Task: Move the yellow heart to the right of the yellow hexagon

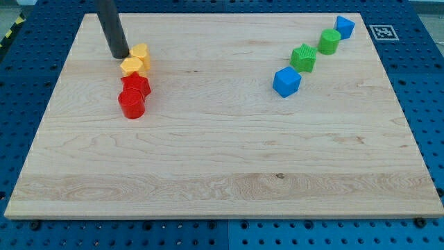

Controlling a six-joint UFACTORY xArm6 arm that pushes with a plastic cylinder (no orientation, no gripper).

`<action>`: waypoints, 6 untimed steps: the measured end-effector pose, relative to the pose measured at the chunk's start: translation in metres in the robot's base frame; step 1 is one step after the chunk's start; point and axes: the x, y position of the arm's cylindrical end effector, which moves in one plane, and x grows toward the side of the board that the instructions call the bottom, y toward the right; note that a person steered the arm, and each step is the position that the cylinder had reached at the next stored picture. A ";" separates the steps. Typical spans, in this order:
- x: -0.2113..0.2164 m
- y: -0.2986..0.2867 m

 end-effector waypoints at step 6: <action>0.026 0.129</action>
